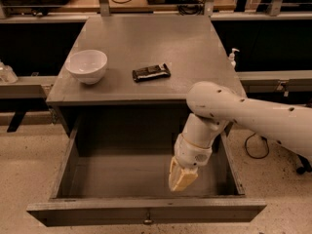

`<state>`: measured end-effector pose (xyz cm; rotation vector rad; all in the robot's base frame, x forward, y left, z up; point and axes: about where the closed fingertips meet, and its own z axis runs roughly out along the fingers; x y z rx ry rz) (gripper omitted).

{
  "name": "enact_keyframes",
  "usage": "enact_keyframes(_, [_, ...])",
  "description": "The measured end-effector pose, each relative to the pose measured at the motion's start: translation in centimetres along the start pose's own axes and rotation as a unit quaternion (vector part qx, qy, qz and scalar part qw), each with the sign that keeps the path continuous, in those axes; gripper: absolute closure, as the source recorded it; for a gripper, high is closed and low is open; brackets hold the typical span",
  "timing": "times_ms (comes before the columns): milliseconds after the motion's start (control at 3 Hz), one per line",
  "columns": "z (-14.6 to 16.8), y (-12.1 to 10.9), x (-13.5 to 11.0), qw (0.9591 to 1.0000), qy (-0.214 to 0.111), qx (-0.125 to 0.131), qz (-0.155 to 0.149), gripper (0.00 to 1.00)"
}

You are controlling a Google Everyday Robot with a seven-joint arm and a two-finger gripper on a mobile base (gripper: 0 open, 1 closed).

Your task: Open top drawer

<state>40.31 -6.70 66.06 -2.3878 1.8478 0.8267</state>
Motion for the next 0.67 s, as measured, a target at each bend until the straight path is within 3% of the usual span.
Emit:
enact_keyframes(333, [-4.2,-1.1,-0.3,0.9971,0.013,0.071,-0.022,1.0])
enact_keyframes(667, [-8.8,-1.1,-1.5,0.9879,-0.003,0.147,-0.051,0.82])
